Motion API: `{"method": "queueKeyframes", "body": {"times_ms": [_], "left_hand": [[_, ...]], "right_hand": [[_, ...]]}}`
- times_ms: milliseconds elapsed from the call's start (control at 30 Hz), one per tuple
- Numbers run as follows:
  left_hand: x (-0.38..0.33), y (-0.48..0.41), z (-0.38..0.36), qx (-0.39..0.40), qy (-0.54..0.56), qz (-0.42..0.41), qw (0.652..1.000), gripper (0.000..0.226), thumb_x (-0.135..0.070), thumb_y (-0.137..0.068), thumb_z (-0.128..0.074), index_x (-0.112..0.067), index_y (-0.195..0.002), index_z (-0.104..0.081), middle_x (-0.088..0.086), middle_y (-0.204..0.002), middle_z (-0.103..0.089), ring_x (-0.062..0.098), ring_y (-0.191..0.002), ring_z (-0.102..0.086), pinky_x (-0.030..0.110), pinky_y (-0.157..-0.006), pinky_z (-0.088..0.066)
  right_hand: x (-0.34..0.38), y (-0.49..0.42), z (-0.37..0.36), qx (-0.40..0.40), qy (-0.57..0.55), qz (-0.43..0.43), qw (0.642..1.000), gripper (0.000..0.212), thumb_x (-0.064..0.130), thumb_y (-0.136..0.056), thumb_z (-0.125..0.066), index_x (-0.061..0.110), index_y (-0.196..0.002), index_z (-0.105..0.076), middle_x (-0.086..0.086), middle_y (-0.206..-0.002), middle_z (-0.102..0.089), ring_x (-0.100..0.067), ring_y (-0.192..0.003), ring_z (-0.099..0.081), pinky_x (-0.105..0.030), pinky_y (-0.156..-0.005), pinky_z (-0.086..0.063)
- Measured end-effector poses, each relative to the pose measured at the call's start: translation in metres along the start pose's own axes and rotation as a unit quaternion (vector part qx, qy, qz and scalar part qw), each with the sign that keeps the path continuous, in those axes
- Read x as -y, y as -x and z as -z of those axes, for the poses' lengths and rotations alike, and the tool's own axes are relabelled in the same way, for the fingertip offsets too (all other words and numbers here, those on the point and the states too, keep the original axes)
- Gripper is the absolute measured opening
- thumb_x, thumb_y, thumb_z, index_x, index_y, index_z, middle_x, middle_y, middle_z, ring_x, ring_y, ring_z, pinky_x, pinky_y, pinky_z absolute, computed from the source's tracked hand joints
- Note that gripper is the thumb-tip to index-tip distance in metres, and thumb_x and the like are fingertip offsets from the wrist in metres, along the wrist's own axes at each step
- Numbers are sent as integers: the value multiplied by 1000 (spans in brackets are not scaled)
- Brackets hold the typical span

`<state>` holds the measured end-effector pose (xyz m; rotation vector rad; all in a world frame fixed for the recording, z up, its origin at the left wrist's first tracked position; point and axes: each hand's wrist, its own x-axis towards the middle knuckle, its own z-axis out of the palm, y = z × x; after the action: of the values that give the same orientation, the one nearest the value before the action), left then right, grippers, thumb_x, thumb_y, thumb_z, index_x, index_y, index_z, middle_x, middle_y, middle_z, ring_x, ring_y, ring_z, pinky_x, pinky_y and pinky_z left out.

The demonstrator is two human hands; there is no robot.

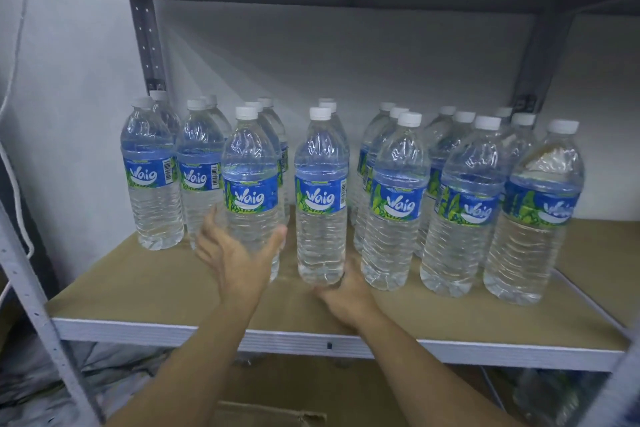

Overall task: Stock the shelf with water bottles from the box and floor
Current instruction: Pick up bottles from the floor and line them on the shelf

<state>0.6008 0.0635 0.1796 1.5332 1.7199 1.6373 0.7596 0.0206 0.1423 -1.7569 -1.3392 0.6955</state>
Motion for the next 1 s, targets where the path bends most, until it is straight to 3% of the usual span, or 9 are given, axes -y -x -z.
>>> {"method": "queueKeyframes", "body": {"times_ms": [67,100,200,333,533,667,833,933,1000], "left_hand": [[-12,27,1,-82,32,-73,993,66,-44,-77,-61,-5,-127,-41,17,-120,-47,32,-118,-39,52,-111,-24],[-18,40,-1,-68,56,-89,992,49,-34,-78,-58,-6,-118,-47,13,-109,-51,31,-109,-44,48,-106,-31],[-44,78,-14,91,103,-115,984,21,-11,-82,-58,-18,-100,-50,-1,-80,-55,24,-77,-55,41,-76,-47],[-91,142,-56,367,28,-140,919,18,-9,-84,-61,-22,-96,-56,-8,-71,-57,13,-65,-55,26,-67,-46],[-166,294,-120,639,-10,-211,739,40,-40,-85,-69,-22,-118,-55,-7,-103,-63,15,-94,-60,29,-86,-47],[-206,417,-133,720,-33,-289,630,58,-49,-87,-64,-24,-136,-44,-4,-122,-58,17,-108,-57,31,-88,-47],[-214,557,-138,793,-26,-305,527,48,-35,-85,-70,-17,-125,-50,2,-110,-58,16,-89,-53,34,-86,-49],[-205,626,-138,829,-46,-313,461,42,-32,-89,-67,-16,-123,-48,3,-109,-57,18,-92,-54,32,-82,-48],[-193,667,-137,844,-58,-313,431,44,-33,-90,-66,-14,-126,-49,1,-106,-57,18,-94,-57,33,-84,-48]], "right_hand": [[-1,19,14,44,14,-15,999,66,30,-81,-73,26,-141,-45,4,-138,-54,-13,-118,-54,-21,-97,-41],[-5,29,22,65,25,-20,997,57,26,-85,-70,26,-138,-50,4,-134,-58,-13,-114,-56,-20,-94,-42],[-21,61,56,103,54,-9,993,53,25,-88,-70,21,-139,-55,7,-137,-59,-10,-120,-58,-23,-104,-44],[-57,115,136,36,55,-26,998,34,21,-89,-71,21,-123,-66,5,-113,-72,-7,-98,-66,-21,-93,-51],[-143,252,266,-163,49,-171,970,31,18,-94,-64,15,-125,-62,7,-96,-66,-4,-77,-58,-21,-84,-54],[-207,367,312,-278,22,-300,912,43,21,-96,-63,13,-136,-51,-2,-122,-60,-18,-95,-64,-27,-82,-54],[-266,489,319,-393,-76,-437,806,49,29,-96,-61,16,-141,-46,-7,-137,-52,-23,-115,-57,-30,-85,-46],[-299,540,303,-442,-123,-493,739,49,26,-94,-62,15,-139,-47,-9,-136,-55,-22,-106,-57,-25,-81,-44],[-319,563,290,-470,-146,-523,696,53,28,-91,-63,15,-140,-46,-10,-138,-54,-25,-118,-57,-25,-87,-43]]}}
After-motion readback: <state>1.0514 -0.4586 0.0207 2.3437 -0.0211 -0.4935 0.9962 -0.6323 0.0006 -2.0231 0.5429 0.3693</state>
